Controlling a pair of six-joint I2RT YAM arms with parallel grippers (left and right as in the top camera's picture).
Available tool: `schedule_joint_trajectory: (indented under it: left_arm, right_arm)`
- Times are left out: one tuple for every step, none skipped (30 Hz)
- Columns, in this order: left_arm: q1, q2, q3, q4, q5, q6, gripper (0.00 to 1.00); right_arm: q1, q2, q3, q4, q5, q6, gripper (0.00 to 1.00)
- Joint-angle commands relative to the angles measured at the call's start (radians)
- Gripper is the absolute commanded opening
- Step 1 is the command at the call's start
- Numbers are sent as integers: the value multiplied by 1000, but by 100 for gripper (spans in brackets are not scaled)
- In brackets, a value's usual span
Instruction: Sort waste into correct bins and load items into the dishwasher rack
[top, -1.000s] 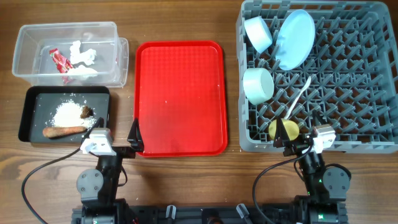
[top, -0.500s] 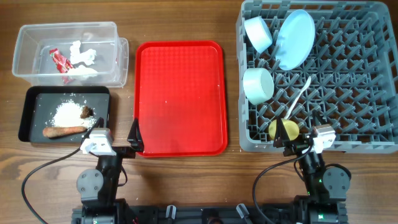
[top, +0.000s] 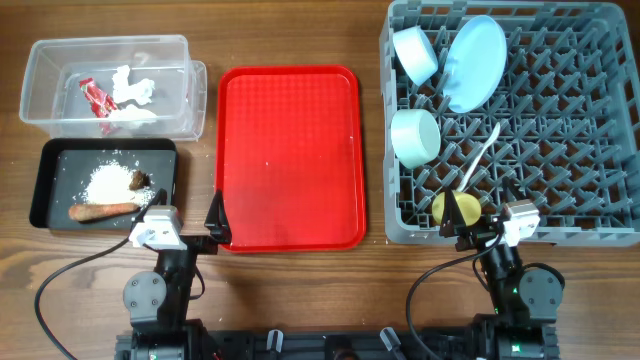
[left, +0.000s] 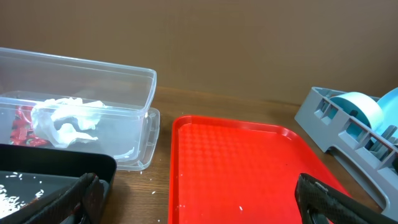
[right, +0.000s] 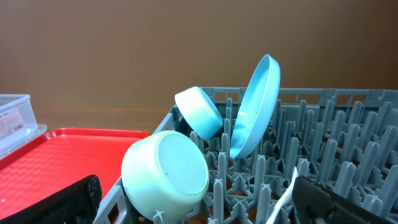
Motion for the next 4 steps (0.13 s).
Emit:
schedule_joint_trajectory:
  left_arm:
    - [2,-11,-6,-3,-13,4,100]
    - [2,-11,-6,-3,-13,4,100]
    - [2,-11,-6,-3,-13,4,100]
    - [2,-11,-6,-3,-13,4,100]
  right_arm:
    - [-3,-7,-1,5,-10,11,100]
    - [-3,-7,-1,5,-10,11,100]
    - [-3,-7,-1,5,-10,11,100]
    - [-3,-7,-1,5,-10,11,100]
